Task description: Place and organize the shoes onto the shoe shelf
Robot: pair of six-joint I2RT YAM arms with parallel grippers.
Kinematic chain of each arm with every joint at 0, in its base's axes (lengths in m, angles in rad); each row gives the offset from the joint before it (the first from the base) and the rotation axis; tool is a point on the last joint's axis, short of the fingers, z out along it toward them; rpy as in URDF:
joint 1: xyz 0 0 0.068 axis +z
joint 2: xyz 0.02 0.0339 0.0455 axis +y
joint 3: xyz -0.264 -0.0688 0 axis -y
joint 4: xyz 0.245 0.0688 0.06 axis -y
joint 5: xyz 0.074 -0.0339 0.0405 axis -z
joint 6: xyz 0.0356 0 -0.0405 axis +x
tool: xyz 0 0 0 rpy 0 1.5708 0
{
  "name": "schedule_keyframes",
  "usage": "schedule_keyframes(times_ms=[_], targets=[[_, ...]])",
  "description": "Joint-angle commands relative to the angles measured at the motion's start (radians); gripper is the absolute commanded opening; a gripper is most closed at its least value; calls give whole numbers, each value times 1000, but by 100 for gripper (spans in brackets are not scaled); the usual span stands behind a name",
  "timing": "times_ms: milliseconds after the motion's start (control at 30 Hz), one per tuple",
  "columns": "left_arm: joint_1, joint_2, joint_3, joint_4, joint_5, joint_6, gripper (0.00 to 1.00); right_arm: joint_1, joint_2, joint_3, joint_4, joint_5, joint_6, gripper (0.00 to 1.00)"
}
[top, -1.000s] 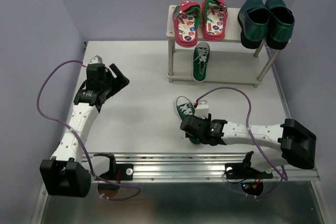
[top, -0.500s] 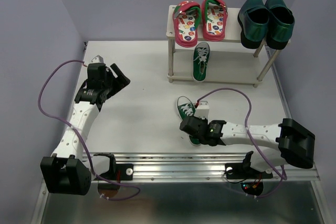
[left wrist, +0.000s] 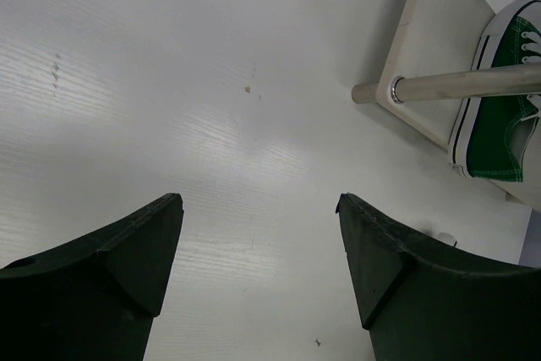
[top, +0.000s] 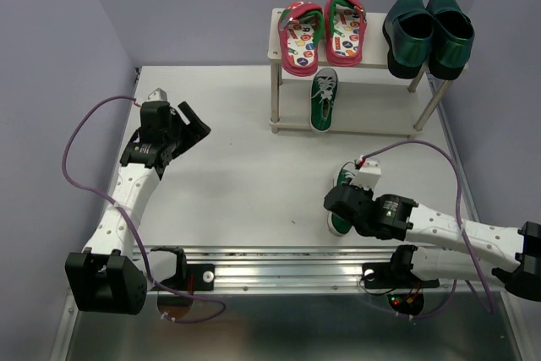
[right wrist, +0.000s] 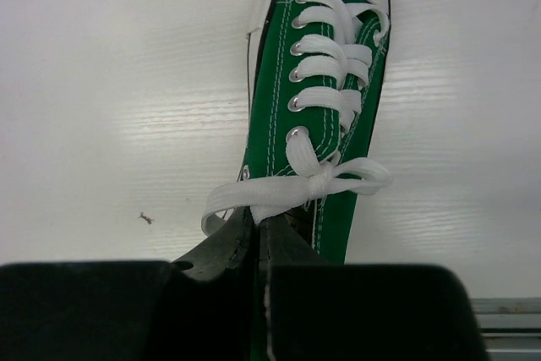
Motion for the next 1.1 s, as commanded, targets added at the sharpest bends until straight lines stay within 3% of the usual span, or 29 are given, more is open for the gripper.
schedule_keyframes(times_ms=[0, 267, 500, 567, 667, 800, 967, 1067], targets=[[1, -2, 6, 48, 20, 7, 85, -16, -47, 61, -143, 156, 82, 1], [1, -8, 11, 45, 24, 10, 85, -36, -21, 67, -143, 176, 74, 1], [1, -14, -8, 51, 38, 4, 85, -36, 78, 11, 19, 78, 16, 1], [1, -19, -9, 51, 35, 4, 84, -36, 115, 18, 64, 38, -4, 15], [1, -22, -3, 43, 32, 6, 85, -36, 177, 50, 56, 27, -7, 51], [1, -23, -3, 40, 27, 9, 85, -36, 159, 70, 18, 60, 22, 67], [1, -13, -9, 49, 35, 7, 85, -36, 79, 61, -65, 80, 105, 73], [1, -8, -12, 55, 44, 4, 85, -36, 54, 55, -174, 106, 244, 84]])
